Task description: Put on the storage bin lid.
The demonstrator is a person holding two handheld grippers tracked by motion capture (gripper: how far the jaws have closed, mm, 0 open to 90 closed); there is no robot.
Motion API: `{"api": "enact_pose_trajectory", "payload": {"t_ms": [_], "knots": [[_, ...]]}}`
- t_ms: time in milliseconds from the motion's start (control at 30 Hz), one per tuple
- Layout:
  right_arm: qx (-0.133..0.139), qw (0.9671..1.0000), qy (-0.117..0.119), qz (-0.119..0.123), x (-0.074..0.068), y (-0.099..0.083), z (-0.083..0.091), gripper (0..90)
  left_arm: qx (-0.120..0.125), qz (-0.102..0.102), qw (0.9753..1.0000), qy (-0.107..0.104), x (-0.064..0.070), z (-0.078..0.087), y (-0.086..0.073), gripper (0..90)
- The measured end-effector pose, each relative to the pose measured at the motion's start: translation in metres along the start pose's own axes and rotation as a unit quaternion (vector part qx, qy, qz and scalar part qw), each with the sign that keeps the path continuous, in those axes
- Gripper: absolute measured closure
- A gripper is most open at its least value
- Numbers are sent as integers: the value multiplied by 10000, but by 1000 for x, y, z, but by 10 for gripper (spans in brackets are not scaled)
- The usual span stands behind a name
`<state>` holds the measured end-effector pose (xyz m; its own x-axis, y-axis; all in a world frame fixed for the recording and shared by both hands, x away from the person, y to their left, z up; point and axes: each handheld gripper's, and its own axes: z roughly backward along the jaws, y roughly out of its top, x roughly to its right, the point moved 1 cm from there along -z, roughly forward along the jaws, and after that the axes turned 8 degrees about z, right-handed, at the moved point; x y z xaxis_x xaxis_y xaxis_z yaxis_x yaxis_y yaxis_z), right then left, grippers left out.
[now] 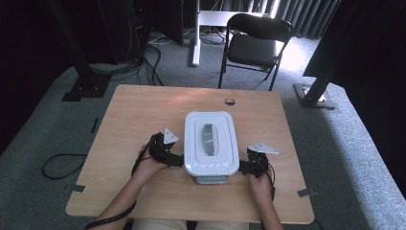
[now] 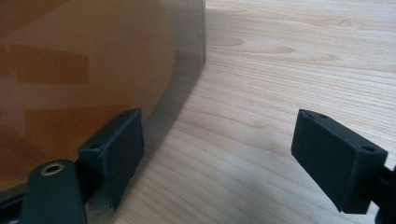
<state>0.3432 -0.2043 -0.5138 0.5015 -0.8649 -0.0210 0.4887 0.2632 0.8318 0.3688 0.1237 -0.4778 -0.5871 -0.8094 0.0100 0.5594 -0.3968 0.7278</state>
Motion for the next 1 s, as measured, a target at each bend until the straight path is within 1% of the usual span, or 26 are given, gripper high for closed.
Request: {"api": "enact_pose_trajectory", "payload": {"t_ms": [33,67,133,333,367,400,433,467,500,533,567,600,633,667,700,767,967,1000], "knots": [[-12,10000,51,-38,-1,0,1,180,-10,-28,10000,10,-1,0,-1,27],[-12,10000,51,-38,-1,0,1,180,-10,-28,10000,10,-1,0,-1,27],[-10,10000,32,-10,-4,0,2,180,1,3,10000,22,-1,1,-2,27],[1,9999,118,40,-8,-2,4,181,-32,37,10000,-40,-3,-1,-9,27],[32,9999,66,114,-8,-2,4,159,-24,-16,10000,-83,-3,-1,-11,27],[32,9999,66,114,-8,-2,4,159,-24,-16,10000,-83,-3,-1,-11,27],[42,9998,39,189,-7,-2,4,129,9,-10,9999,-140,-3,0,-11,27],[42,9998,39,189,-7,-2,4,129,9,-10,9999,-140,-3,0,-11,27],[47,9997,-46,237,-5,0,4,130,31,-23,9999,-138,-4,1,-12,27],[51,9997,-31,242,-5,1,4,130,105,40,9999,-126,-5,3,-11,27],[50,9997,-66,245,-4,2,5,130,161,62,9997,-148,-6,4,-11,27],[50,9997,-66,245,-4,2,5,130,161,62,9997,-148,-6,4,-11,27],[78,9996,-65,247,-3,4,5,130,221,70,9996,-167,-6,6,-10,27],[78,9996,-65,247,-3,4,5,130,221,70,9996,-167,-6,6,-10,27],[85,9996,-116,232,-2,5,5,130,227,65,9996,-147,-7,7,-9,27],[133,9997,-106,195,0,6,5,130,270,79,9995,-168,-7,8,-9,27],[139,9996,-150,218,1,7,5,130,294,108,9994,-148,-9,11,-10,27],[147,9996,-123,191,2,7,5,130,294,108,9994,-148,-9,11,-10,27]]}}
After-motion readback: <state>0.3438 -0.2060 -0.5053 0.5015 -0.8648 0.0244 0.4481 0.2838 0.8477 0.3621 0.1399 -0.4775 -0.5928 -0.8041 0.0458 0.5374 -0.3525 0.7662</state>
